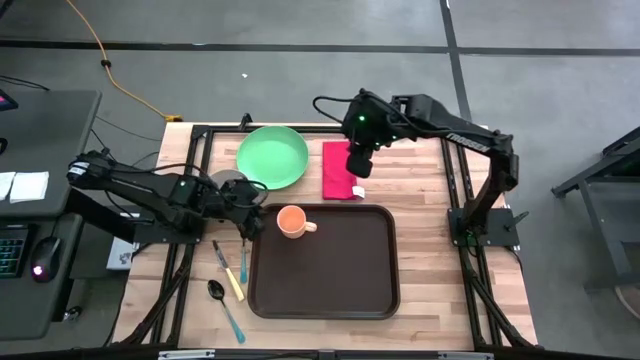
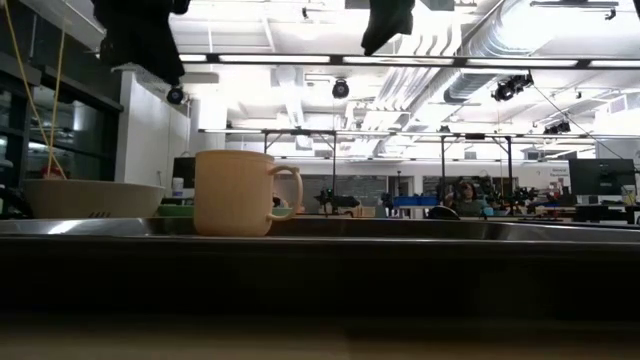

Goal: Set up tray
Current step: Put the orange mug on the black serving tray

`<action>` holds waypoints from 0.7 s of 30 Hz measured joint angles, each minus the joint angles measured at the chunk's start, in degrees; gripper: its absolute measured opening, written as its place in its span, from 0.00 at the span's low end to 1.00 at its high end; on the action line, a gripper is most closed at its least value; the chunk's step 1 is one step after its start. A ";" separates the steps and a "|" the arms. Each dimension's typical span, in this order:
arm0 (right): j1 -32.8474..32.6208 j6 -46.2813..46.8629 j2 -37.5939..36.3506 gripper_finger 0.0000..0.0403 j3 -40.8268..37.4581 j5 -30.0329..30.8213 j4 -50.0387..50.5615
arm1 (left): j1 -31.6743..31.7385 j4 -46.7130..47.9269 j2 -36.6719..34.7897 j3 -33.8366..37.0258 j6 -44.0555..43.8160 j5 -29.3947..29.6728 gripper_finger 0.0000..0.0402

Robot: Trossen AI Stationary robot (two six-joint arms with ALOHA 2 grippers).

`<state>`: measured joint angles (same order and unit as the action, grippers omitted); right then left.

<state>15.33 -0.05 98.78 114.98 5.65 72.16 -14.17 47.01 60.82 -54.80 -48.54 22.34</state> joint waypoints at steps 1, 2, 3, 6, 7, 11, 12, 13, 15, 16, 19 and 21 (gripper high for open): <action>0.00 -0.11 0.00 0.26 -0.04 -0.02 0.69 | 0.67 -1.06 0.24 -0.09 -0.24 -0.57 0.34; -0.03 -0.25 0.00 0.26 -0.04 -0.01 0.91 | 1.45 -1.16 0.50 -0.04 -0.38 -1.47 0.34; -0.23 -0.43 0.00 0.26 -0.03 0.00 0.85 | 2.27 -0.87 0.74 0.06 -0.40 -2.42 0.34; -0.65 -1.60 -0.60 0.26 -0.04 0.05 0.13 | 4.69 -2.94 2.67 -0.07 0.52 -5.39 0.34; -1.02 -1.73 -0.86 0.26 -0.04 0.03 -0.40 | 5.50 -2.63 3.12 0.10 0.83 -6.71 0.34; -2.00 -1.55 -3.57 0.26 -0.03 0.95 -1.19 | 7.67 -4.62 5.10 0.00 2.02 -9.60 0.34; -2.23 -1.36 -4.38 0.26 -0.02 1.50 -1.26 | 8.24 -4.39 5.48 0.06 2.24 -9.79 0.34; -2.54 -1.13 -5.21 0.26 -0.02 2.12 -1.29 | 8.62 -5.71 5.99 0.02 2.63 -9.78 0.34; -3.50 -0.85 -6.67 0.26 -0.02 3.24 -1.55 | 8.83 -6.40 6.60 -0.02 3.25 -9.94 0.34; -3.91 -0.43 -7.71 0.26 -0.02 3.79 -1.74 | 9.22 -6.08 6.55 0.08 3.30 -10.18 0.34; -5.53 0.41 -10.63 0.26 0.00 5.10 -1.83 | 9.83 -7.21 6.98 -0.15 3.33 -10.84 0.34; -6.67 1.14 -12.35 0.26 0.00 5.94 -1.89 | 10.20 -5.88 7.12 0.10 3.33 -11.30 0.34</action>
<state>8.66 1.09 86.44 114.98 11.59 70.27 -3.97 41.13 67.94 -54.70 -45.21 11.04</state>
